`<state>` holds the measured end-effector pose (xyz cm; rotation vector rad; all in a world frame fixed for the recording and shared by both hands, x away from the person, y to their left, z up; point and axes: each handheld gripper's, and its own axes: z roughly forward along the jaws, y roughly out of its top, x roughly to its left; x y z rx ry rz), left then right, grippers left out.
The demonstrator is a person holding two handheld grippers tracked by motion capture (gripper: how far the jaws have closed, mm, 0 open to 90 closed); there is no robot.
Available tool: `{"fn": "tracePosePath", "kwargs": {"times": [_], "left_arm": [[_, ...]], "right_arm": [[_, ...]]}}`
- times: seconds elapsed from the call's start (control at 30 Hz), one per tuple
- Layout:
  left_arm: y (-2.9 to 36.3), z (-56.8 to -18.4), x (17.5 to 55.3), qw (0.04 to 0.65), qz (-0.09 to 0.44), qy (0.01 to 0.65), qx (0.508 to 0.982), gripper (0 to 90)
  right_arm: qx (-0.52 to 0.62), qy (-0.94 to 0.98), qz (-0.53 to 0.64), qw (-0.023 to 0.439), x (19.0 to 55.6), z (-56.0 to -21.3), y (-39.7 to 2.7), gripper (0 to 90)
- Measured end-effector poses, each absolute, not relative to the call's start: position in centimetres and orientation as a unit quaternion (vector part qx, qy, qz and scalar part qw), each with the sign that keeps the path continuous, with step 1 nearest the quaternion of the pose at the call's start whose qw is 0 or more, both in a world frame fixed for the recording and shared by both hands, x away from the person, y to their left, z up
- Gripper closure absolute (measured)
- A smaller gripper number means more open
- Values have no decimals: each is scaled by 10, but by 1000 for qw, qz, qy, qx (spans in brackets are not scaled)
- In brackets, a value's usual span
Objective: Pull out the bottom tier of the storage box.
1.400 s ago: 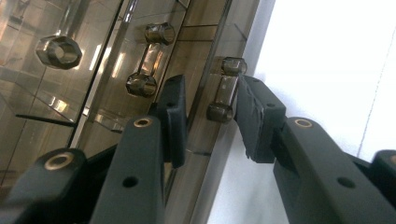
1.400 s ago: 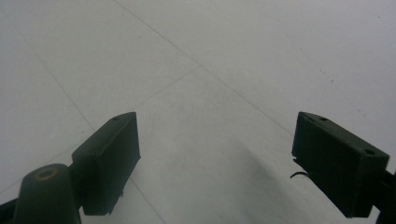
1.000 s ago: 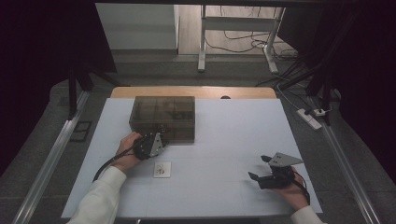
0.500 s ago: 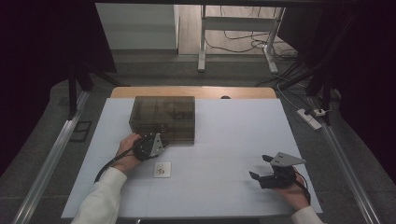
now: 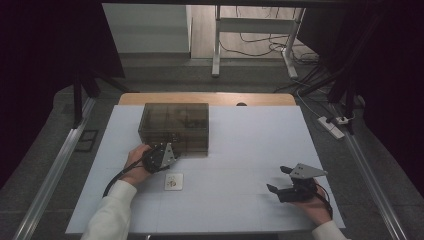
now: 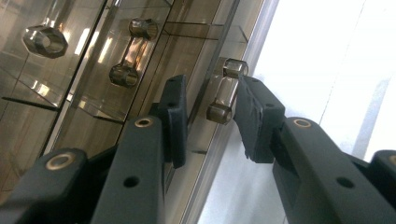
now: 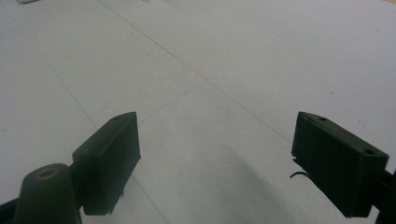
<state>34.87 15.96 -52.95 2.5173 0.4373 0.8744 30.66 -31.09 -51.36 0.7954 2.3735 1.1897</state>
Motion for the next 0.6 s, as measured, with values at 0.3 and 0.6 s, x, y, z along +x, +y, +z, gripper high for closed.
{"fn": "tracePosePath", "kwargs": {"times": [0.3,0.6], "left_arm": [[160,-528,346,217,314,154,912,650],[160,-528,344,217,312,155,912,652]], "right_arm": [[278,843,422,186,304,-511,-310,150],[280,840,425,189,300,-511,-312,150]]}}
